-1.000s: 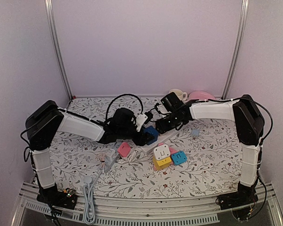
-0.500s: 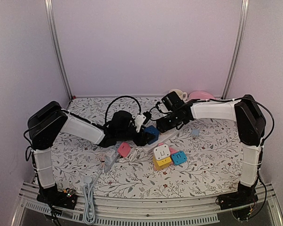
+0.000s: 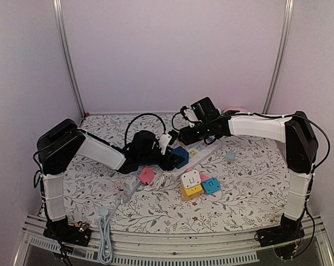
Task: Pull the plug off the socket
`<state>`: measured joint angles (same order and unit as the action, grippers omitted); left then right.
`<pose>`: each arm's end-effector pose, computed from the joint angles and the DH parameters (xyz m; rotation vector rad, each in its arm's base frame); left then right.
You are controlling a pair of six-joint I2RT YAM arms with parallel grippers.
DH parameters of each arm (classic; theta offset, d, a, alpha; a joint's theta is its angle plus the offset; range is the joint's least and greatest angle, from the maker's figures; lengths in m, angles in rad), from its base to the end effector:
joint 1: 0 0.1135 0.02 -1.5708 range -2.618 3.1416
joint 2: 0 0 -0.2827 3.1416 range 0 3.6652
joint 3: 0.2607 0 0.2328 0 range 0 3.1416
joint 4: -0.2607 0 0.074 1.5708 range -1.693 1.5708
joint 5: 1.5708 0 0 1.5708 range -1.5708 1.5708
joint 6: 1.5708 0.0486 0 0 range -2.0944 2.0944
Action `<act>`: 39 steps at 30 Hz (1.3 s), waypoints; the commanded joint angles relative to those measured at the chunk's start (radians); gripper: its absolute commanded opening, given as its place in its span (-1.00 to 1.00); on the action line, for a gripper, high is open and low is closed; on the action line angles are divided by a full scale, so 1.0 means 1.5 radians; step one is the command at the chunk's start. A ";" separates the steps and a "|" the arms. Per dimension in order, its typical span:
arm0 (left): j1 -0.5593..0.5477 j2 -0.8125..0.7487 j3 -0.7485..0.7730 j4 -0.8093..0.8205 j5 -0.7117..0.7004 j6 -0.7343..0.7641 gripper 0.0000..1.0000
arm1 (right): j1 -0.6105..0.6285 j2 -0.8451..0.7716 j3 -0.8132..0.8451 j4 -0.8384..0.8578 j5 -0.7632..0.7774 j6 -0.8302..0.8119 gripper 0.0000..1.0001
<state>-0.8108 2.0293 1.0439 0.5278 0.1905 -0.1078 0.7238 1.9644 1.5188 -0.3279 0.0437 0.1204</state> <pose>0.2886 -0.3170 0.1589 0.8416 1.9318 -0.7604 0.3348 0.2931 0.2462 -0.6841 2.2719 0.3621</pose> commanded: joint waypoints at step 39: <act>-0.009 0.027 0.025 -0.221 0.018 -0.033 -1.00 | -0.441 -0.283 -0.461 0.139 -0.174 0.207 0.32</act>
<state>-0.8135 2.0201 1.1072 0.3973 0.1982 -0.1215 0.0704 1.5879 0.8299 -0.1631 -0.2161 0.4229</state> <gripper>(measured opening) 0.625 0.623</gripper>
